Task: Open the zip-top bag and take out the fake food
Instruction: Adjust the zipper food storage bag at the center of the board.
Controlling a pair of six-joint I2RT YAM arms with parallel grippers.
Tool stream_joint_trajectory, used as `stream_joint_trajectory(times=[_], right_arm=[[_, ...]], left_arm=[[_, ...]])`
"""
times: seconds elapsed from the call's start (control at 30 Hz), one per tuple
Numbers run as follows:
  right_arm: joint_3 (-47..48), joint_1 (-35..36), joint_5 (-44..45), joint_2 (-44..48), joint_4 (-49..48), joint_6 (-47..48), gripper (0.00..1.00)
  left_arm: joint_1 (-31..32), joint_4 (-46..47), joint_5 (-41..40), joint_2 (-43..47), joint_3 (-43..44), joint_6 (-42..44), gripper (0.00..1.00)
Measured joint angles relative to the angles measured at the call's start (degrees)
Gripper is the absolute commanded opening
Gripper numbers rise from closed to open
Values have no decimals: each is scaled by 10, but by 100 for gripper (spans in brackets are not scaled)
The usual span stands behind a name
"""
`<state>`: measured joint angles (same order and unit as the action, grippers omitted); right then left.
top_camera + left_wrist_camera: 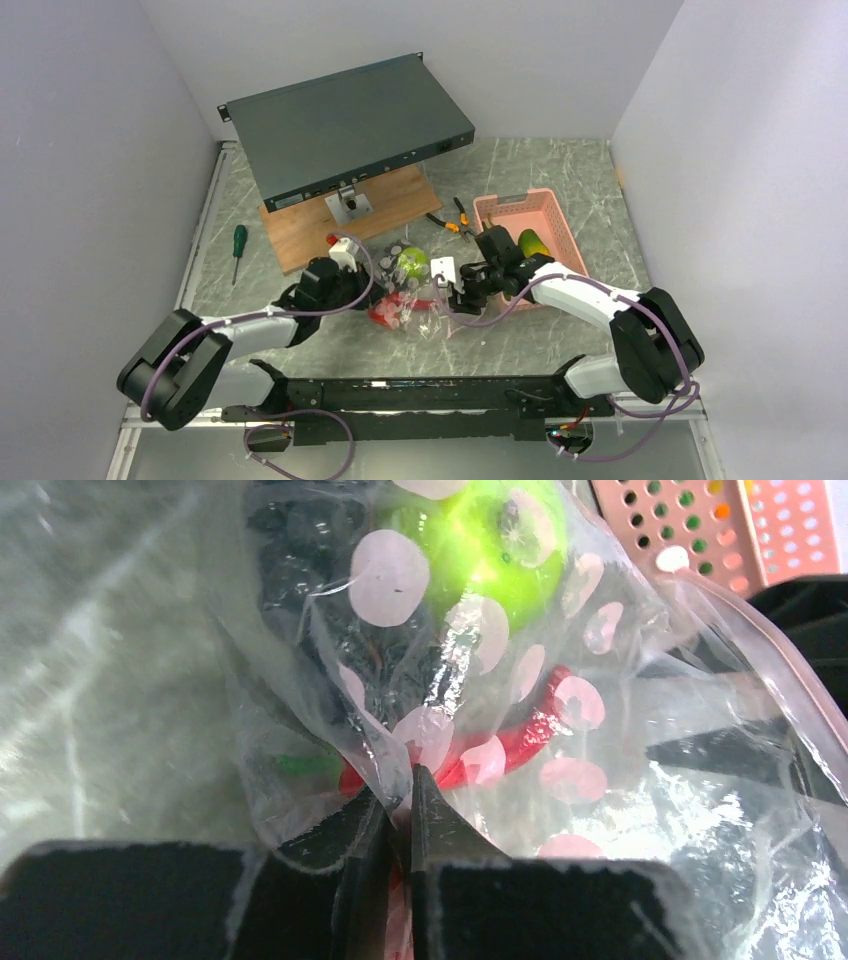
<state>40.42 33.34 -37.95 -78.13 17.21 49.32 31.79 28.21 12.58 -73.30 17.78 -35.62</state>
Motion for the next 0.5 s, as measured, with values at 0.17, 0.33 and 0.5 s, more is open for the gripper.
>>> stream_joint_trajectory(times=[0.17,0.33,0.5], right_arm=[[0,46,22,-7,2,17,55],[7,72,42,-31,11,34,56],[26,96,77,-67,16,37,51]], left_arm=[[28,-7,12,47,-38,-41,13],[41,-14,14,73,-58,-68,13],[46,-5,17,67,-63,-87,13]])
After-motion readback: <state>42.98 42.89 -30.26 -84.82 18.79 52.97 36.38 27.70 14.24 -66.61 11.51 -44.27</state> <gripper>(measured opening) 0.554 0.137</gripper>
